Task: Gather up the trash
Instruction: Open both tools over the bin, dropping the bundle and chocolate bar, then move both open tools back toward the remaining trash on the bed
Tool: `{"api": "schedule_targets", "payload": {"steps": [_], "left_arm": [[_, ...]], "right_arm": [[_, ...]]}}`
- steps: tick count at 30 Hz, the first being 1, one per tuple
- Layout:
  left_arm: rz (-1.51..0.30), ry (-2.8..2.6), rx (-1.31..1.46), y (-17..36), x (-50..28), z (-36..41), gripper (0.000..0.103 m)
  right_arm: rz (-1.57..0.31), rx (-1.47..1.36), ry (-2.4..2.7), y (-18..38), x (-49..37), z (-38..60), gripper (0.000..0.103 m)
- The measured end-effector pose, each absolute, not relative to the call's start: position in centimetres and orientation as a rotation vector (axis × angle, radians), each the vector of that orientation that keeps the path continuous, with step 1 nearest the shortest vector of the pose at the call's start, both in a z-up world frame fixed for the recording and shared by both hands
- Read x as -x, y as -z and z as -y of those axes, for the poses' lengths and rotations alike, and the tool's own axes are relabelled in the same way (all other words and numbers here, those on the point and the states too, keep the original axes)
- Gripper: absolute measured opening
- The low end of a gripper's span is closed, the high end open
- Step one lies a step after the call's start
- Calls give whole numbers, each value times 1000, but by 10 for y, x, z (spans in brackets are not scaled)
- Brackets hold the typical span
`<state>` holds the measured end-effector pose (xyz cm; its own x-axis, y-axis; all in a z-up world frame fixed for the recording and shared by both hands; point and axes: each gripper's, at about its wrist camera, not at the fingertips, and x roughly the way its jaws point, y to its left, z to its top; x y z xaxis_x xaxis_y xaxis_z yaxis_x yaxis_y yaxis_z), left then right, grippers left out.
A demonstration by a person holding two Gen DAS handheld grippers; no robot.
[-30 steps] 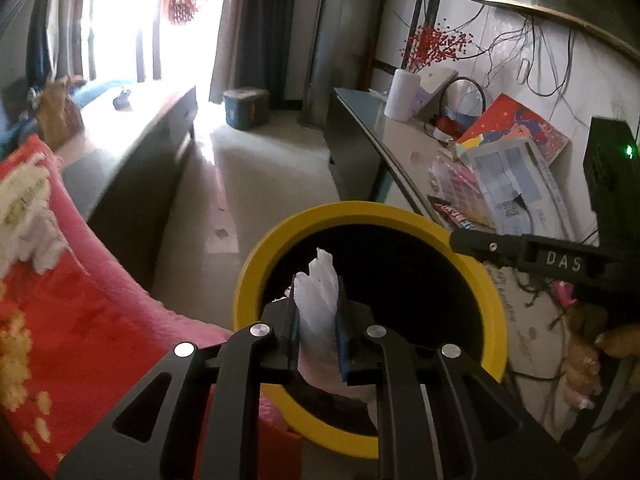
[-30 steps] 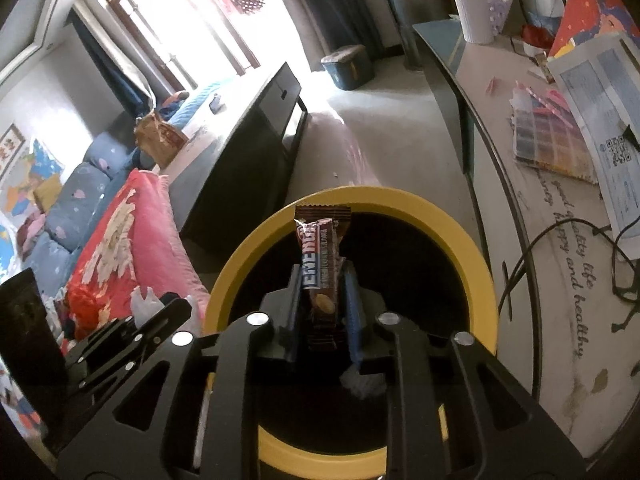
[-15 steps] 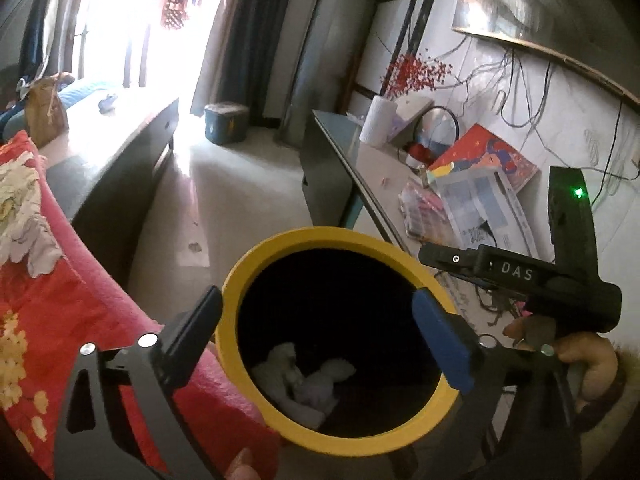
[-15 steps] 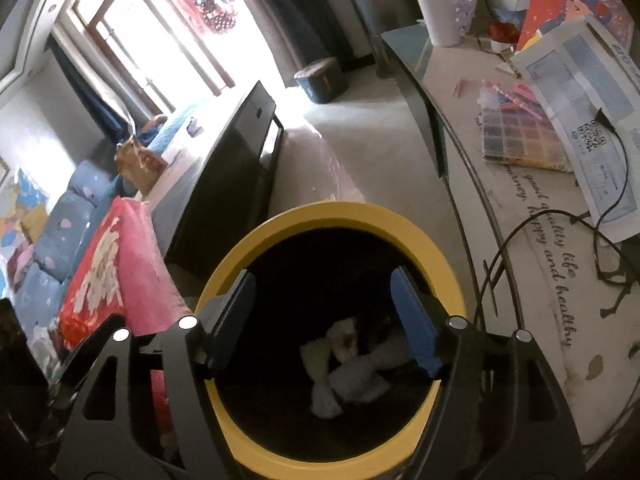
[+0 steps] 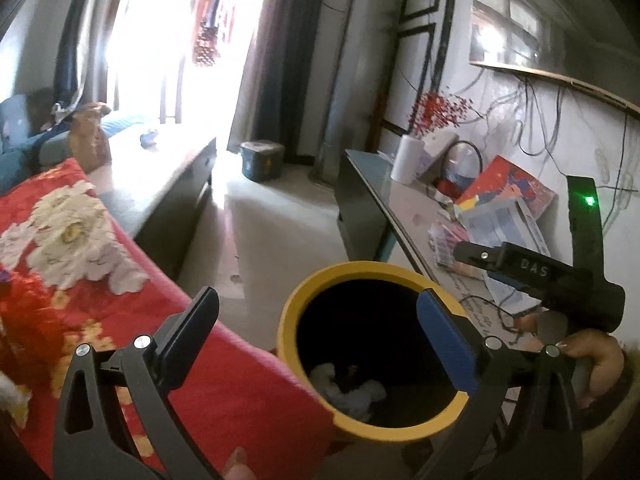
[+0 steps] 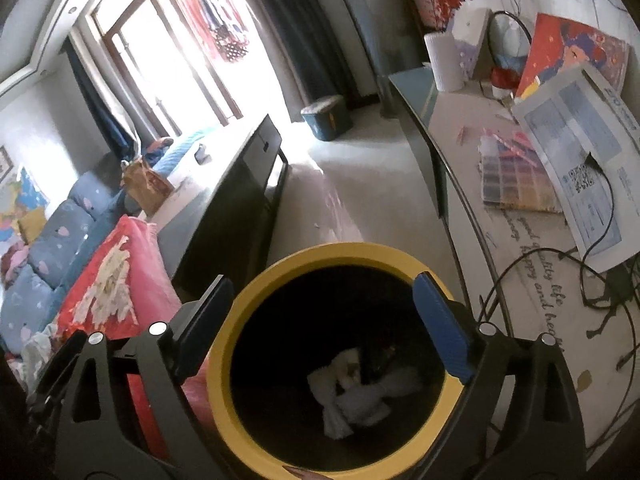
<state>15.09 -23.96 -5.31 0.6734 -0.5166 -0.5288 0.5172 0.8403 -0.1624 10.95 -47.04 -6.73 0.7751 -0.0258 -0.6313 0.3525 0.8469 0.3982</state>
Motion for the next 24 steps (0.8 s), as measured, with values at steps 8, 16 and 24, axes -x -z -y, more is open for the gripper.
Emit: {"api": "schedule_targets", "payload": {"steps": [8,16,24], "left_arm": [[-579,504,31,44,-144,201,96],[-542,433,41,35,-134,169,96],[-509,361,53,26,-124,137,96]], "right_arm": [[-634,-496,173,54,-108,451,85],[-628,-445,99,43,-109,422,85],[-612,-395,3,33,-108,385,85]]}}
